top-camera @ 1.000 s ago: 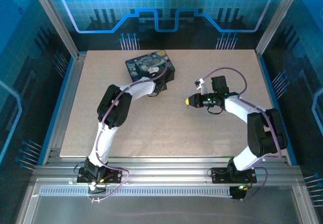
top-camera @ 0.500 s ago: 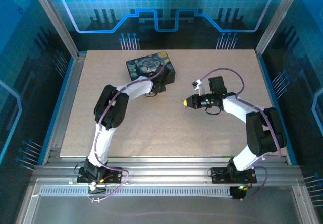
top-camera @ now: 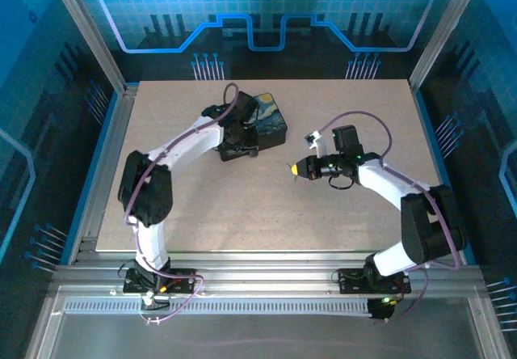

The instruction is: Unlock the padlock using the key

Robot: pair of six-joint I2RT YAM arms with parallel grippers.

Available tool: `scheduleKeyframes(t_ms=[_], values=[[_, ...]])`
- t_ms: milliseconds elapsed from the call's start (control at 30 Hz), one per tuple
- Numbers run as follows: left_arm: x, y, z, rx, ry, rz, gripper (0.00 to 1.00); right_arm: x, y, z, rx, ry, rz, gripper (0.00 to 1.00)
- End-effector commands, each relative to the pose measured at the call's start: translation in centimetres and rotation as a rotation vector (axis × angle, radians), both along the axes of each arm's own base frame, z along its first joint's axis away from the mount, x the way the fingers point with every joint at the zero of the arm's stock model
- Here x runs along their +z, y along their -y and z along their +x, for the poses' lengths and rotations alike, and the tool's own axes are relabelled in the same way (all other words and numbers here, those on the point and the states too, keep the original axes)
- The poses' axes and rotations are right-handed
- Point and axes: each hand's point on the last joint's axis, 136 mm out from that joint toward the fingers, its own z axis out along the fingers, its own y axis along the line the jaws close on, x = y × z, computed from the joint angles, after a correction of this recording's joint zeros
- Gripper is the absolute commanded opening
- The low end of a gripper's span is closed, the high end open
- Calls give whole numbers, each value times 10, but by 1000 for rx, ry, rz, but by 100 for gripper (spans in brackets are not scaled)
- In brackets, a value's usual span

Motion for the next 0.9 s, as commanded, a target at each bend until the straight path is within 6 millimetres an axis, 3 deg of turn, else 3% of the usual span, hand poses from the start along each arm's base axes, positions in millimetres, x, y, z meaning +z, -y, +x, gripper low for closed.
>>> scheduleKeyframes(t_ms=[0, 67, 200, 300, 400, 667, 733, 867], values=[[22, 0, -37, -20, -96, -64, 6, 20, 0, -15, 14, 9, -3, 0], [30, -7, -40, -21, -84, -38, 9, 28, 1, -19, 19, 33, -5, 0], [43, -25, -29, -120, 39, 107, 34, 32, 5, -22, 9, 51, -23, 0], [39, -55, -18, -131, 70, 310, 50, 30, 6, -21, 5, 53, -33, 0], [31, -71, -5, -89, 89, 334, 65, 30, 7, -18, 0, 57, -45, 0], [27, -98, 63, -39, 235, 325, 69, 31, 8, 4, -41, 62, -69, 0], [19, -109, 76, 0, 207, 283, 74, 33, 10, 16, -76, 92, -71, 0], [8, -129, 97, 106, 188, 117, 78, 45, 18, 61, -165, 149, -85, 0]])
